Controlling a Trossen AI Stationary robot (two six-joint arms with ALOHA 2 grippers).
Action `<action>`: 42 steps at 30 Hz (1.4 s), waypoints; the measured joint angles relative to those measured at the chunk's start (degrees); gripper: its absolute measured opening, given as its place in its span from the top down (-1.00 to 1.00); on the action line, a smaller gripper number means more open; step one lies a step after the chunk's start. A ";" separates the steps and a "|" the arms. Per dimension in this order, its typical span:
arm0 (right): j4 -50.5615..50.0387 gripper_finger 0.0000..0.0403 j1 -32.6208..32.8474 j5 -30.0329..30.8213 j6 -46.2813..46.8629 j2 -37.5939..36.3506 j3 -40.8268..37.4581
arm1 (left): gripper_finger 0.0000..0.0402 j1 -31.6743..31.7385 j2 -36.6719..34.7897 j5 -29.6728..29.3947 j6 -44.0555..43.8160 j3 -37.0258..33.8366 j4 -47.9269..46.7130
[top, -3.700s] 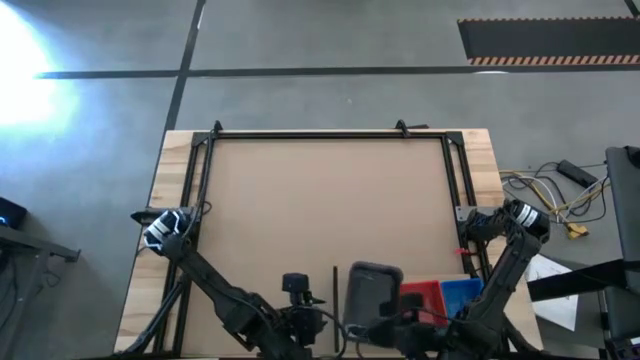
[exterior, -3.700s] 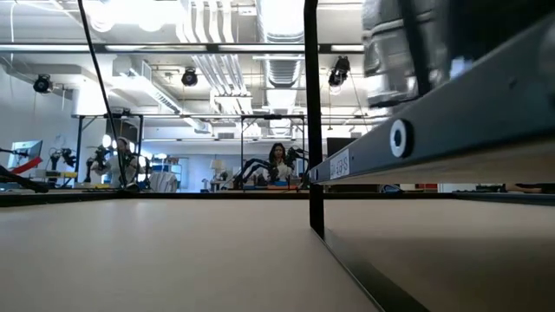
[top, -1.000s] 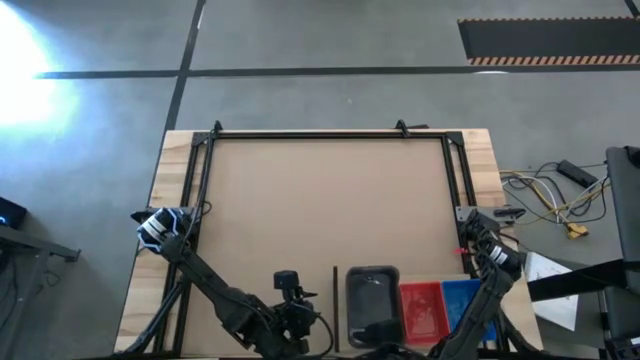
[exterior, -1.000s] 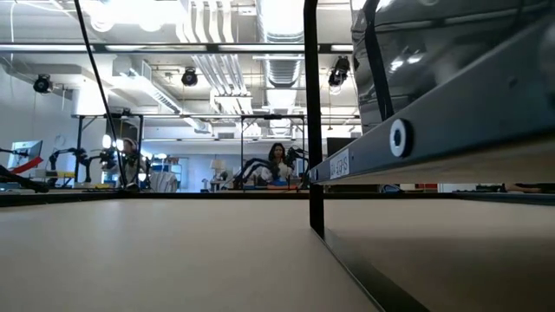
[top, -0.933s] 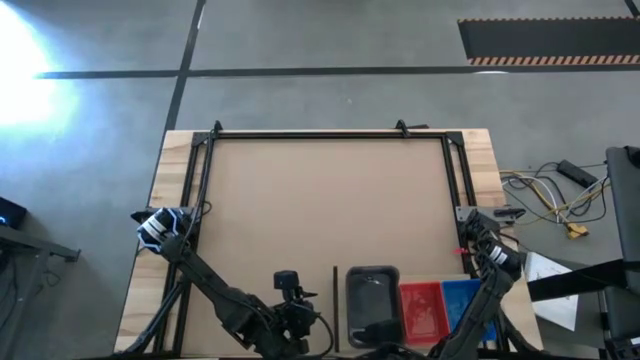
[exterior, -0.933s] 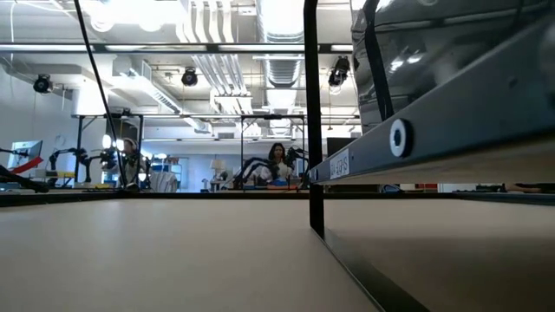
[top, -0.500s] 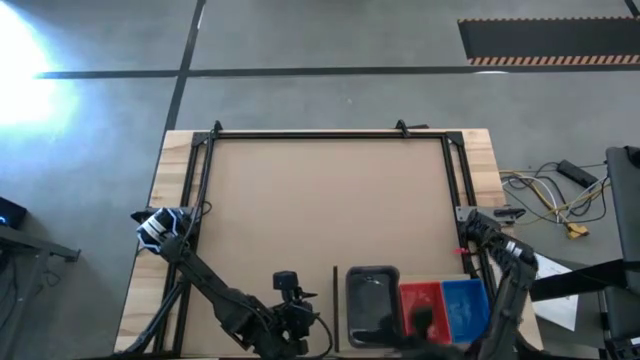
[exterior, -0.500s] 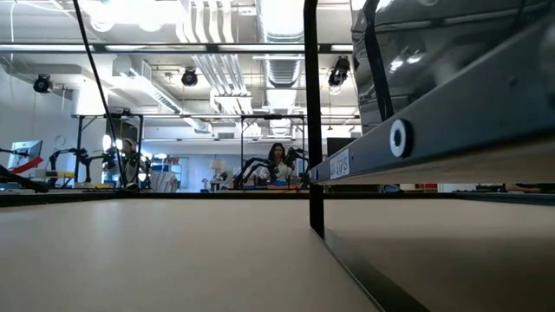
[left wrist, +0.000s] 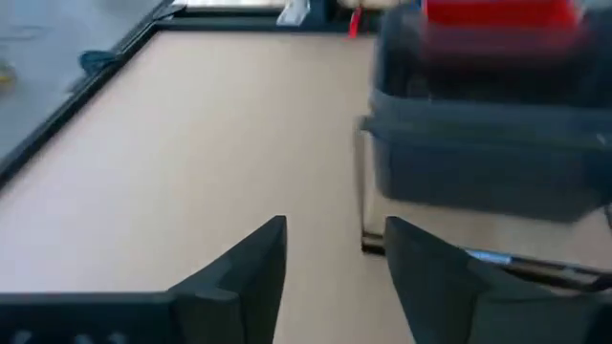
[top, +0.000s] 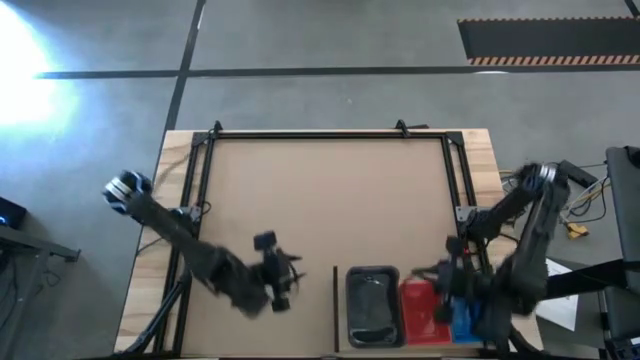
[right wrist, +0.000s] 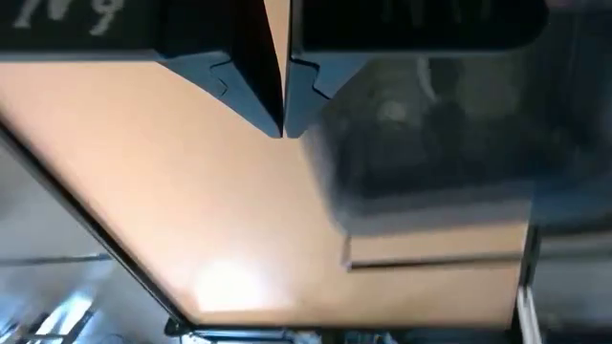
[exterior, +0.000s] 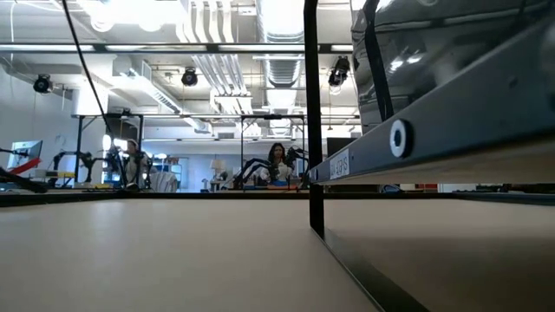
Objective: Stack baskets on shelf by color
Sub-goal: Return to Home Position
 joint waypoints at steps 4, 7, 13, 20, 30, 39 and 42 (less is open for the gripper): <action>16.38 0.96 -4.72 0.74 -10.10 -13.20 -14.26 | 0.35 8.75 -11.35 13.17 10.20 -15.85 23.51; 33.79 0.96 -9.67 -1.99 -23.85 -22.56 -24.59 | 0.50 19.43 -17.12 29.28 13.68 -26.65 41.15; 66.47 0.96 -23.71 -18.87 -48.45 -38.94 -41.58 | 0.83 39.80 -25.85 42.79 13.84 -38.05 46.60; 70.73 0.96 -35.19 -29.65 -56.21 -52.44 -48.88 | 0.97 50.21 -39.75 49.45 18.63 -44.26 42.69; 70.17 0.96 -34.98 -30.37 -56.04 -61.69 -55.69 | 0.97 47.78 -59.81 47.97 20.52 -52.76 38.86; 61.43 0.96 -34.98 -30.35 -53.40 -70.56 -58.95 | 0.97 47.80 -75.27 47.17 21.14 -60.25 32.72; 61.52 0.96 -34.98 -30.35 -53.38 -74.49 -61.91 | 0.97 47.75 -80.53 47.81 20.95 -63.43 32.68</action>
